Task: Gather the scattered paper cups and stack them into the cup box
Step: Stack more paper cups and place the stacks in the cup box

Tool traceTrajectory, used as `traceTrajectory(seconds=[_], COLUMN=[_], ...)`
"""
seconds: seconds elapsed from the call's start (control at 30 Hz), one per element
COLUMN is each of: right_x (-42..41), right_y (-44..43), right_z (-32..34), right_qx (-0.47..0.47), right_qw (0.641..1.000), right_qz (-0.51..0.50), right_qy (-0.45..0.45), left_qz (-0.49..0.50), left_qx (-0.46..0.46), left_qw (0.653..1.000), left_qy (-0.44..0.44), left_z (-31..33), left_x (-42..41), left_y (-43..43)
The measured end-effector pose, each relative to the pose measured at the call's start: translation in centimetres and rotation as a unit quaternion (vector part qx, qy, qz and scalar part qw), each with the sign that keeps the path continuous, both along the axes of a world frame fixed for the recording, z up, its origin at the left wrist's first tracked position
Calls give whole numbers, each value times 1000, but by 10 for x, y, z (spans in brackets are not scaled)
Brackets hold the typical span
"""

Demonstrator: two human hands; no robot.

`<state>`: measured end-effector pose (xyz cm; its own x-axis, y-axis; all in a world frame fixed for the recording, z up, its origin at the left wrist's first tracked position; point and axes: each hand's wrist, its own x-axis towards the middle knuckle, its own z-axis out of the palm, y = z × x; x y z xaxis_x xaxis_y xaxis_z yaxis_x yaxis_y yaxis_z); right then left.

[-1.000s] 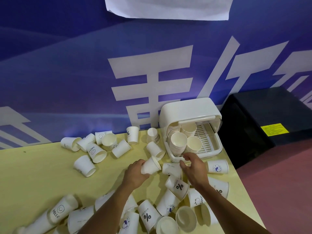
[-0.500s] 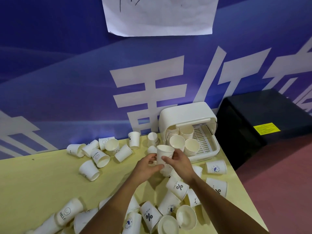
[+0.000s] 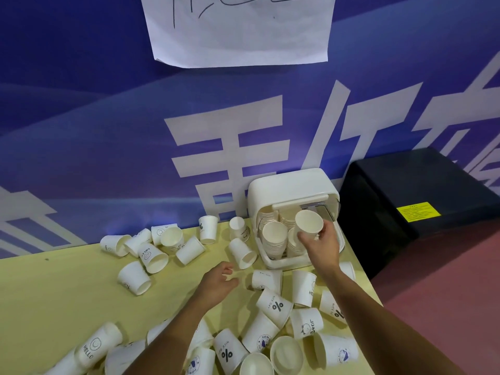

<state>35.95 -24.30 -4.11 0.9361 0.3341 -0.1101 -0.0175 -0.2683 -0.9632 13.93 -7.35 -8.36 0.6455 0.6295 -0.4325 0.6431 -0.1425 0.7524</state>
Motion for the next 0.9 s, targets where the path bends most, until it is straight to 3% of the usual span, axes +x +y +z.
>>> traceTrajectory(seconds=[0.23,0.4,0.53,0.67,0.9], right_x=[3,-1,-17,-47,-126], right_y=[14,15,25,61,138], right_z=[-21,-27,-14,1,-17], right_qx=[-95,-144,-146,-119,-156], right_qw=[994,989,981,969,934], right_qz=[45,22,24,91,281], right_qy=[-8,-15,-124,-199,-154], left_qz=[33,50,64,83,149], left_qx=[14,23,25,28,25], left_qw=[999,998,997,996,988], left_qy=[19,20,19,22,26], left_z=[-3,-1,2,7,9], left_x=[-21,-34,-48,-71,-141], left_y=[15,23,30,43,86])
